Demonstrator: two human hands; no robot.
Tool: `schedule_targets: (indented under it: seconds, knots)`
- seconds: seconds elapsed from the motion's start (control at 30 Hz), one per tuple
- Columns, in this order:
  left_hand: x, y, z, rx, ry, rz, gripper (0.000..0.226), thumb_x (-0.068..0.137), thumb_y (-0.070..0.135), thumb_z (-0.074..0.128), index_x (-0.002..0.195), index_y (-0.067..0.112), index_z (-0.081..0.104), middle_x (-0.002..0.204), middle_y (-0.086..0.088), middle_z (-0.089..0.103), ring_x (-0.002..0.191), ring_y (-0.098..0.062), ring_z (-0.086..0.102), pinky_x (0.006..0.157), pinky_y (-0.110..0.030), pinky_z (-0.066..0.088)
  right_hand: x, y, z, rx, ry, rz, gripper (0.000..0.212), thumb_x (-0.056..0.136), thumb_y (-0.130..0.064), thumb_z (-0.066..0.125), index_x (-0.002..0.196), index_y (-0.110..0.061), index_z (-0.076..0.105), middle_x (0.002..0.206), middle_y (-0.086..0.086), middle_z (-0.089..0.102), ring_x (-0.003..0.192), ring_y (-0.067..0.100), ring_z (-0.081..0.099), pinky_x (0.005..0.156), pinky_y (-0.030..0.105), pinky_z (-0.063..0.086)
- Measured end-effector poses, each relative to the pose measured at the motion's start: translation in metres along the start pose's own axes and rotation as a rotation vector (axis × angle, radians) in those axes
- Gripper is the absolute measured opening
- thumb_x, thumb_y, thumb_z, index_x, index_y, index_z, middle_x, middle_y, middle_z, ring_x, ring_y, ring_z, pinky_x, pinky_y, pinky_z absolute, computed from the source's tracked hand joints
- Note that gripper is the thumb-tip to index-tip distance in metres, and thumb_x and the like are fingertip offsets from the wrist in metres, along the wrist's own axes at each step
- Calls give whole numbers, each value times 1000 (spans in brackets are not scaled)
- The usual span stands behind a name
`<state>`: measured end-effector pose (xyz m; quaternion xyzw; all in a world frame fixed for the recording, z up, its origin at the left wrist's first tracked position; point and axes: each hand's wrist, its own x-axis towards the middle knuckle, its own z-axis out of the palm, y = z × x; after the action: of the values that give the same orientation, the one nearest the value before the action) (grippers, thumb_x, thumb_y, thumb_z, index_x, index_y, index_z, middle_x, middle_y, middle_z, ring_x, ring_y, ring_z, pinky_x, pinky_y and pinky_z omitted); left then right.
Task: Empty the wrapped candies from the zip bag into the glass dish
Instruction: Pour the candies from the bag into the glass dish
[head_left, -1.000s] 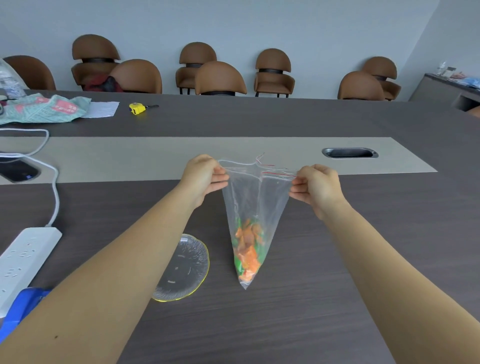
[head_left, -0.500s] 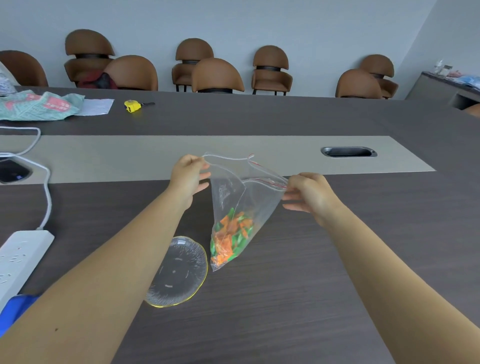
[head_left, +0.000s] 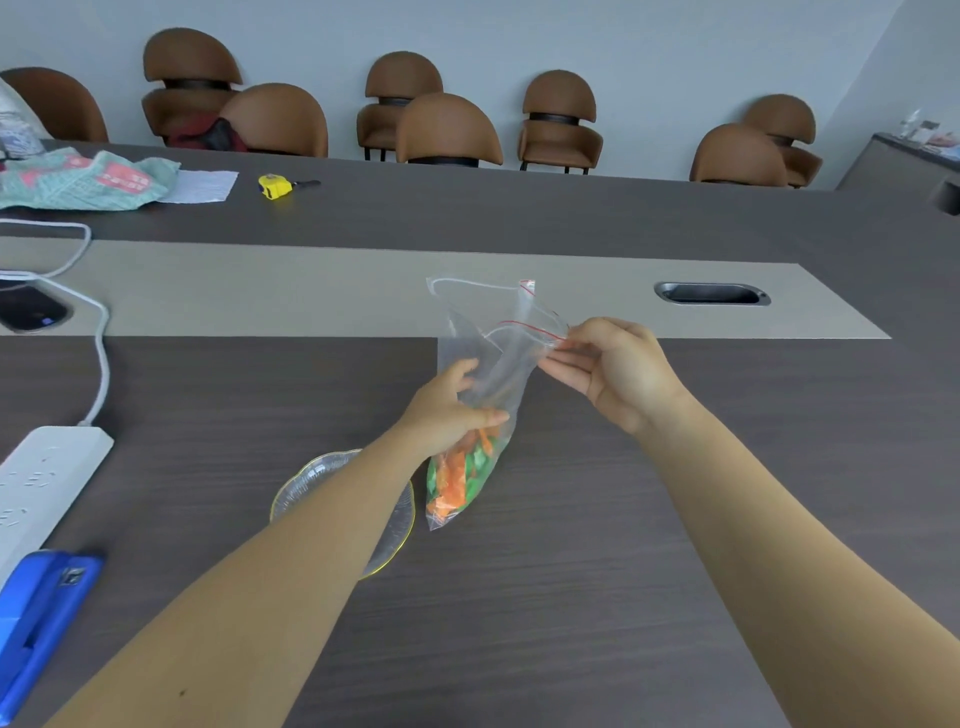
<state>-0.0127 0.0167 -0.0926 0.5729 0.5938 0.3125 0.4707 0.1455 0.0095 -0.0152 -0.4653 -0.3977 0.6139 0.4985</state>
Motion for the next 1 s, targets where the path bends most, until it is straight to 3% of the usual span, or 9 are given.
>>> schedule_targets:
  seconds: [0.1,0.23,0.37,0.47,0.57,0.67,0.73,0.87,1.0]
  knots:
    - [2,0,4,7,44,60,6,82,13,61,85,9,65,91,-8,68,90,-20,63,89,-34,47,1,3,-4,63,9,-2,18,85,3,43,70,-2,53,76,14,59,58,15,68,65,25,60]
    - [5,-7,-8,-220,83,15,21,85,6,57,65,14,55,70,0,60,51,1,64,65,-18,47,7,13,-9,-32,10,-29,19,87,-4,50,69,-11,54,80,6,62,74,15,66,71,25,57]
    - [13,-19,-29,-382,152,-90,20,88,8,53,69,13,50,76,-2,57,71,-13,60,74,-27,49,23,39,-18,-249,98,11,7,85,-4,55,86,-10,58,87,2,58,90,19,57,87,32,51]
    - [19,-29,-35,-459,208,-147,21,87,9,54,68,13,48,74,-3,54,71,-14,55,80,-33,50,36,67,-21,-472,100,77,37,84,-8,57,121,-5,53,118,7,56,110,19,52,101,34,41]
    - [20,-40,-33,-496,244,-165,18,86,13,58,72,16,46,76,-1,51,77,-15,53,87,-34,49,53,92,-14,-605,20,122,56,84,-13,59,136,-9,40,145,7,41,131,22,41,96,26,34]
    - [14,-54,-28,-367,250,-177,14,82,21,62,88,19,50,102,1,55,101,-14,53,95,-30,42,70,113,-4,-681,-38,149,61,84,-12,59,140,-13,35,147,2,38,131,19,39,92,18,35]
    - [9,-62,-23,-295,208,-208,27,82,26,62,106,15,54,113,2,52,108,-13,48,92,-27,36,75,122,0,-725,-64,153,54,83,-11,58,135,-12,43,134,-3,47,112,13,49,78,8,43]
    - [6,-72,-17,-271,97,-240,46,85,30,57,125,9,51,116,2,52,110,-11,45,91,-27,33,84,135,0,-804,-26,153,16,83,-15,56,92,-9,68,93,4,61,86,19,52,79,32,44]
    - [6,-82,-10,-145,22,-219,61,71,32,72,125,14,51,129,-2,54,124,-18,46,100,-32,37,84,133,-5,-817,31,106,26,82,-19,56,56,-18,52,64,2,53,68,20,51,64,32,44]
